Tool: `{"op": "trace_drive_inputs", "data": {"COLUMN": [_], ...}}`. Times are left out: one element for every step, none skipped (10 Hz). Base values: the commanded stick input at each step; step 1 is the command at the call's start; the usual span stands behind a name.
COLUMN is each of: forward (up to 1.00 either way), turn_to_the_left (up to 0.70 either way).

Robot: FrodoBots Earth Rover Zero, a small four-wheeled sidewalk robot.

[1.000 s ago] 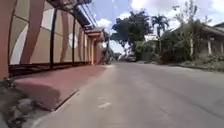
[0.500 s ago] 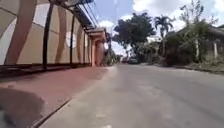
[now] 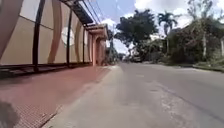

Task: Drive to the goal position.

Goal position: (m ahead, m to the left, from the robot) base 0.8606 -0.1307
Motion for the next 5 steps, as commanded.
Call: {"op": "trace_drive_inputs", "data": {"forward": [1.0,1.0,1.0,1.0,1.0], "turn_to_the_left": [0.0,0.0,0.0,-0.09,-0.36]}}
